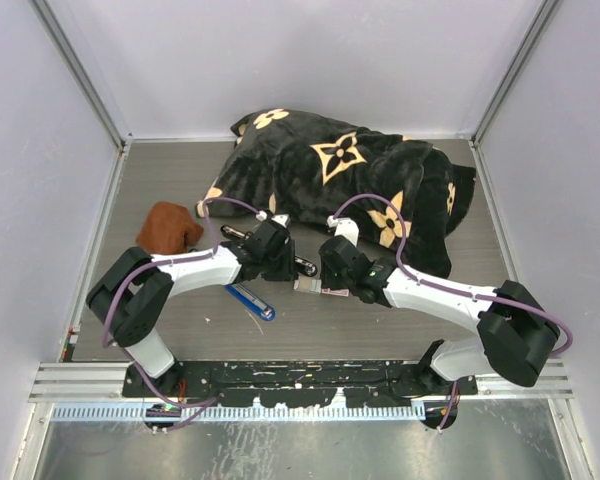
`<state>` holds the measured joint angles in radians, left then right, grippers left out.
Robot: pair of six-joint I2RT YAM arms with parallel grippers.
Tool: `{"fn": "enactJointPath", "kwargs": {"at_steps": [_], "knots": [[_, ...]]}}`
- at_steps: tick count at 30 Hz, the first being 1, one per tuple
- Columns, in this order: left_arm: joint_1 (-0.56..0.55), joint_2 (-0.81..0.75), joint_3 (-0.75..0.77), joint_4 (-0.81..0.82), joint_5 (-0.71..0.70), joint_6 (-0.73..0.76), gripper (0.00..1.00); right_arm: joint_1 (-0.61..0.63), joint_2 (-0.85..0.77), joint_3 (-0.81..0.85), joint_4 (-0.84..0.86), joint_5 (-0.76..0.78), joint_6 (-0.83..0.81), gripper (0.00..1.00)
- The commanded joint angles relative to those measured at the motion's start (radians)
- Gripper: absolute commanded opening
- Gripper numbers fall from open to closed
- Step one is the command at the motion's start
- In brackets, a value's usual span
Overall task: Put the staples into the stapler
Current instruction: Adjust the staple in the staple box.
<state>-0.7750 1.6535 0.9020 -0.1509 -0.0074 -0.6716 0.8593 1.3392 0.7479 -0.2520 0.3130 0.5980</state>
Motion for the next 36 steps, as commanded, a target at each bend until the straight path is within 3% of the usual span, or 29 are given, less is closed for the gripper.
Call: {"fn": "enactJointPath", "kwargs": {"at_steps": [1,10,23,36], "knots": [[0.002,0.029,0.04,0.114,-0.019,-0.028,0.34,-0.003,-0.03,0.002,0.058,0.004,0.019,0.36],[0.002,0.038,0.031,0.113,-0.008,-0.035,0.29,-0.003,-0.016,0.002,0.068,-0.011,0.02,0.37],[0.002,-0.055,-0.043,0.148,-0.009,-0.068,0.3,-0.003,-0.006,0.005,0.069,-0.026,0.02,0.37],[0.002,-0.002,-0.033,0.112,0.006,-0.071,0.23,-0.004,-0.008,0.005,0.069,-0.027,0.024,0.37]]}}
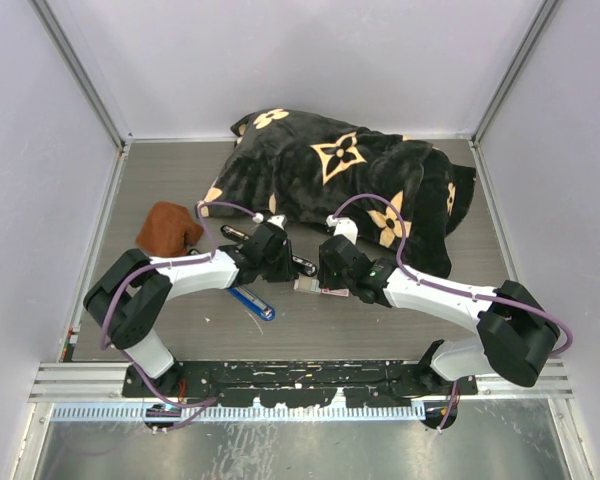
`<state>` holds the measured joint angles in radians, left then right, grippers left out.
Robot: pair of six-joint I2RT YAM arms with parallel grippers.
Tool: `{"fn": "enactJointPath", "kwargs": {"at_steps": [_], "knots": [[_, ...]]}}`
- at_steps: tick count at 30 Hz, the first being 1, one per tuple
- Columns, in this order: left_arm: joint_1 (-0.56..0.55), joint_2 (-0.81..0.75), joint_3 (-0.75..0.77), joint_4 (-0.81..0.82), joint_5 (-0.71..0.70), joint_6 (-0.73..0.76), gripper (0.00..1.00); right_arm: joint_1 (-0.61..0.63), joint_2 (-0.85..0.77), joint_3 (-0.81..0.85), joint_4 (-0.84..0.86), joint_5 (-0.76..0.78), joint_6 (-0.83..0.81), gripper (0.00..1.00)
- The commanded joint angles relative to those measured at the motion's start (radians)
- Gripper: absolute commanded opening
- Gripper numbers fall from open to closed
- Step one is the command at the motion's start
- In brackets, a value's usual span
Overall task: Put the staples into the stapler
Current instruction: Adjust the staple in the staple box.
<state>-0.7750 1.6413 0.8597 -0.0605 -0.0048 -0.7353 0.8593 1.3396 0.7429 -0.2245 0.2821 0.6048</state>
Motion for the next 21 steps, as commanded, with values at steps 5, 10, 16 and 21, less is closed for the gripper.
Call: {"fn": "enactJointPath", "kwargs": {"at_steps": [5,10,16,21], "knots": [[-0.001,0.029,0.016,0.013,0.01,-0.007,0.22,-0.004,-0.008,0.009,0.042,0.004,0.016,0.37],[-0.008,0.044,0.024,0.01,0.009,-0.007,0.2,-0.004,-0.011,0.007,0.042,0.005,0.016,0.37],[-0.019,0.066,0.03,-0.015,0.006,-0.012,0.16,-0.004,-0.022,0.0,0.042,0.011,0.018,0.37],[-0.021,0.077,0.02,-0.006,0.023,-0.043,0.11,-0.004,-0.03,-0.005,0.042,0.014,0.022,0.37]]}}
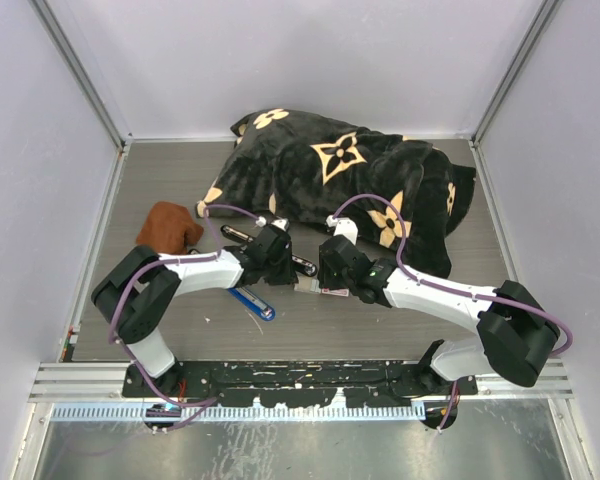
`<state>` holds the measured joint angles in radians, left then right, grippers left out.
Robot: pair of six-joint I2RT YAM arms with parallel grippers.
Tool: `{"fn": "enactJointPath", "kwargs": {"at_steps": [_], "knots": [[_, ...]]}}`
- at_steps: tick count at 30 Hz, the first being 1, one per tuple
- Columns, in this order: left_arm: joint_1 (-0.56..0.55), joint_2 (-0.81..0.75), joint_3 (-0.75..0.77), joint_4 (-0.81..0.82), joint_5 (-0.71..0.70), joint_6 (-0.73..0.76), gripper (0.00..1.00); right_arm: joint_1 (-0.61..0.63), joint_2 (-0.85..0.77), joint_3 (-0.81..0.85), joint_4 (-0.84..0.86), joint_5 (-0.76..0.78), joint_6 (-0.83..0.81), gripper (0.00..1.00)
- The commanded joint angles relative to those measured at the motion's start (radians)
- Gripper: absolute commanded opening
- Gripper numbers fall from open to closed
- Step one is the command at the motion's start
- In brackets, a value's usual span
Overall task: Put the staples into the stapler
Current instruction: Adjust the staple in the staple box.
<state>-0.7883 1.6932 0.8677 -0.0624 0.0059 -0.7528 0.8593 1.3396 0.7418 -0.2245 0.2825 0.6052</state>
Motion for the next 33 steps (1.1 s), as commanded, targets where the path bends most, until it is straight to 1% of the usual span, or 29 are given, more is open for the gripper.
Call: {"fn": "enactJointPath", "kwargs": {"at_steps": [1,4,5,12,17,21,25,29,31,33], "knots": [[-0.007,0.029,0.008,0.007,0.021,-0.039,0.1,-0.003,-0.033,-0.004,0.042,0.014,0.022,0.37],[-0.008,0.036,-0.013,0.035,0.046,-0.08,0.01,-0.003,-0.043,-0.004,0.042,0.016,0.024,0.37],[-0.007,0.032,-0.026,0.055,0.053,-0.097,0.0,-0.004,-0.049,-0.005,0.042,0.019,0.025,0.37],[-0.001,-0.075,-0.13,0.189,0.073,-0.223,0.0,-0.005,-0.126,-0.001,0.042,0.008,0.052,0.38],[0.023,-0.156,-0.213,0.333,0.123,-0.31,0.0,-0.005,-0.208,0.004,0.042,0.023,0.075,0.4],[0.042,-0.203,-0.253,0.419,0.159,-0.328,0.0,-0.005,-0.245,0.0,0.048,0.039,0.075,0.43],[0.057,-0.243,-0.303,0.502,0.174,-0.348,0.0,-0.005,-0.233,-0.002,0.048,0.023,0.086,0.43],[0.068,-0.249,-0.342,0.571,0.183,-0.364,0.0,-0.005,-0.222,-0.005,0.063,-0.008,0.1,0.45],[0.068,-0.244,-0.349,0.59,0.189,-0.366,0.0,-0.005,-0.224,-0.008,0.074,-0.016,0.101,0.46],[0.068,-0.247,-0.339,0.56,0.177,-0.343,0.0,-0.005,-0.22,-0.009,0.082,-0.028,0.091,0.46]]}}
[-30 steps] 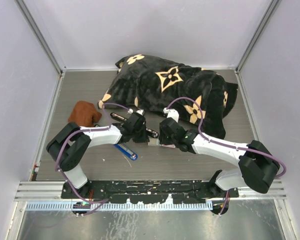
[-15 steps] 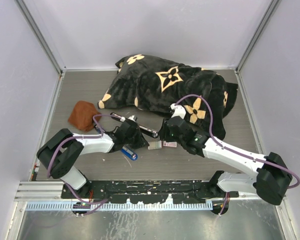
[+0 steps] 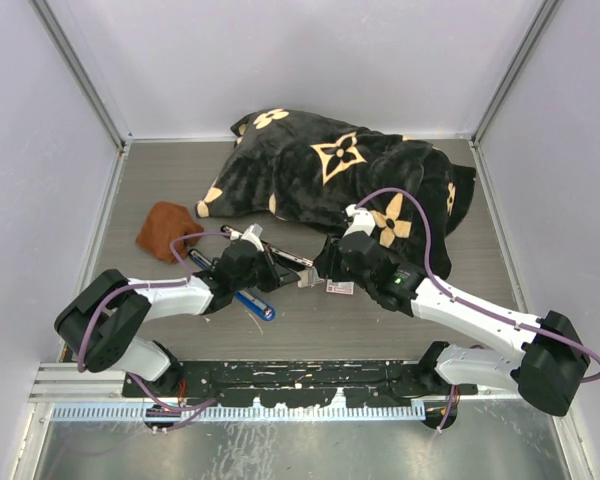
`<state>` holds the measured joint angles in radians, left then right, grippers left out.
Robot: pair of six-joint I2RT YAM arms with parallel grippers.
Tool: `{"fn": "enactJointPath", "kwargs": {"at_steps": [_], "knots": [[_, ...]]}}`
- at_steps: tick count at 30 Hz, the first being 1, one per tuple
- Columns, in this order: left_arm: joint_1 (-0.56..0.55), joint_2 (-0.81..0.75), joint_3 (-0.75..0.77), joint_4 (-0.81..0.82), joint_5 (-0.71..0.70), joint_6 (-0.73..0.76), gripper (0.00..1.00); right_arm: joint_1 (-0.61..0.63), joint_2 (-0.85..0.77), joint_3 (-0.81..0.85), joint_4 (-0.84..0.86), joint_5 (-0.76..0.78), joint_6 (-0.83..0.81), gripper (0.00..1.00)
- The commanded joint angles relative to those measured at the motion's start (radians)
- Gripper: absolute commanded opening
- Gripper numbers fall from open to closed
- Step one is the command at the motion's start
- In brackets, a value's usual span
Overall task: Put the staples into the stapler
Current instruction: Adjust the staple in the staple box.
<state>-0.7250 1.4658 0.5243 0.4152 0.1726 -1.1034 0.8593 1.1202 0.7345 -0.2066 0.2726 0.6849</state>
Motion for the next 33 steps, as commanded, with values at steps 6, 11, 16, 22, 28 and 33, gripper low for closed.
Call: {"fn": "enactJointPath", "kwargs": {"at_steps": [6,11,16,22,28,33], "knots": [[-0.03,-0.072,0.093,-0.228,-0.143,0.148,0.0,0.002,0.077,0.008,0.074,-0.062,-0.037,0.43],[-0.089,-0.055,0.208,-0.481,-0.295,0.238,0.0,0.037,0.199,0.034,0.079,-0.085,-0.05,0.42],[-0.116,0.003,0.259,-0.555,-0.319,0.272,0.0,0.072,0.286,0.05,0.09,-0.064,-0.05,0.4],[-0.135,0.06,0.294,-0.582,-0.319,0.281,0.0,0.08,0.324,0.052,0.091,-0.002,-0.052,0.4],[-0.135,0.08,0.29,-0.559,-0.299,0.268,0.0,0.081,0.341,0.054,0.112,-0.007,-0.045,0.39],[-0.135,0.081,0.274,-0.534,-0.28,0.25,0.0,0.082,0.357,0.05,0.171,-0.081,-0.021,0.37]]}}
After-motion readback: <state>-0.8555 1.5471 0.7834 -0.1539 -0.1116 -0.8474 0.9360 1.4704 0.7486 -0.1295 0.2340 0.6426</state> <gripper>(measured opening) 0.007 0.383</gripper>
